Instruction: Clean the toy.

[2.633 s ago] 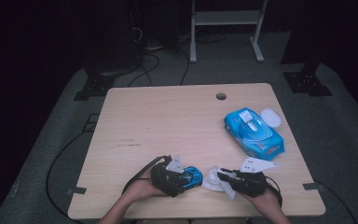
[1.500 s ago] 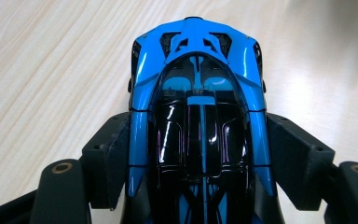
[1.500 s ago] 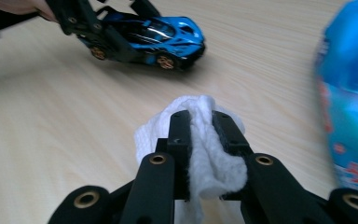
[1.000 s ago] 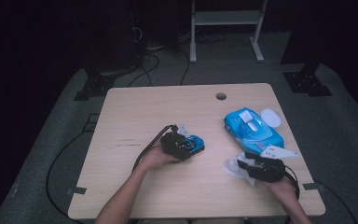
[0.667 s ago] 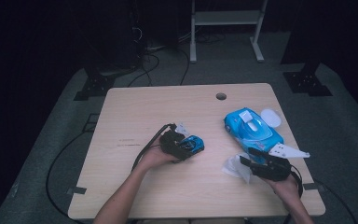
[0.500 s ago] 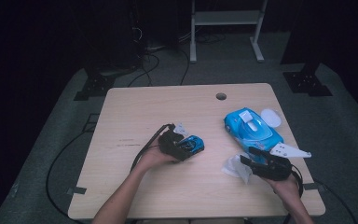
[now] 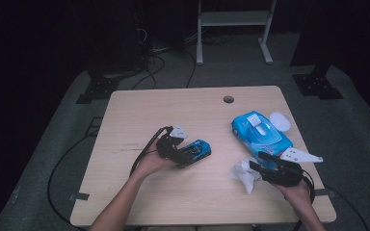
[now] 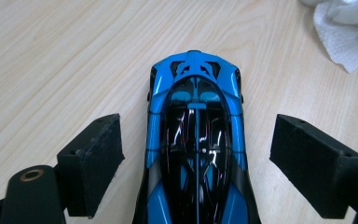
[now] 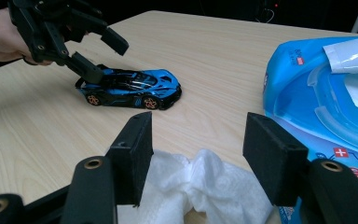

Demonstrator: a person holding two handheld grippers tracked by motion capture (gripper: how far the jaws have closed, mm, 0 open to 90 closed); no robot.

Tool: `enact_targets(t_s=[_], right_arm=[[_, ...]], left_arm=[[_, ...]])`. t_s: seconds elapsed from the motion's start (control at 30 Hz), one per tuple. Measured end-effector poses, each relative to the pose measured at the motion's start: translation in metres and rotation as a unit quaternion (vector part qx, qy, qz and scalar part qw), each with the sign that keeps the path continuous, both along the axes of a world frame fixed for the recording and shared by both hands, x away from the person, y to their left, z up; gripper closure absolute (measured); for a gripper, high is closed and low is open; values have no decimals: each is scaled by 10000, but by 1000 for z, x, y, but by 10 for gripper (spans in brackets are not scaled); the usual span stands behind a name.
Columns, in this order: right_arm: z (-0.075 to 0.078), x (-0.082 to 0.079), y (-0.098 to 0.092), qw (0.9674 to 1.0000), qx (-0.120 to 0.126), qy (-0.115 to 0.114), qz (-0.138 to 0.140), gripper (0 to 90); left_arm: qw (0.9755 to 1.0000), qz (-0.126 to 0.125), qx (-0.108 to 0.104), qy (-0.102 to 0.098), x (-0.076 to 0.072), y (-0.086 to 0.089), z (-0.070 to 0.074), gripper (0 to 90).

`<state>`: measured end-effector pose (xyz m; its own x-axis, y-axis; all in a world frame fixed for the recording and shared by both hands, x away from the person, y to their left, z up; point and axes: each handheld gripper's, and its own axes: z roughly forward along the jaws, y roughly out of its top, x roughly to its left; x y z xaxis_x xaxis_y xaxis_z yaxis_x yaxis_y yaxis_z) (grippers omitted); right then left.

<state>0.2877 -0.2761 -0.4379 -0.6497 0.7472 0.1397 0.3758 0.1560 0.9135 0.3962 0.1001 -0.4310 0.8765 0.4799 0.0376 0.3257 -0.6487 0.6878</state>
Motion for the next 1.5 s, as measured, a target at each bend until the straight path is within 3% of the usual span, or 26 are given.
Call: enact_targets(t_s=[0.43,0.93,1.5], right_arm=[[-4,0,5,9999,-95,91,71,403],[-8,0,7,9996,-168,177,130,394],[-12,1,11,9993,-223,277,147,376]], left_arm=[[9998,124,-122,-133,-16,22,3,147],[9993,237,-253,-128,-30,39,-2,128],[9991,333,-251,-77,-46,57,-11,123]])
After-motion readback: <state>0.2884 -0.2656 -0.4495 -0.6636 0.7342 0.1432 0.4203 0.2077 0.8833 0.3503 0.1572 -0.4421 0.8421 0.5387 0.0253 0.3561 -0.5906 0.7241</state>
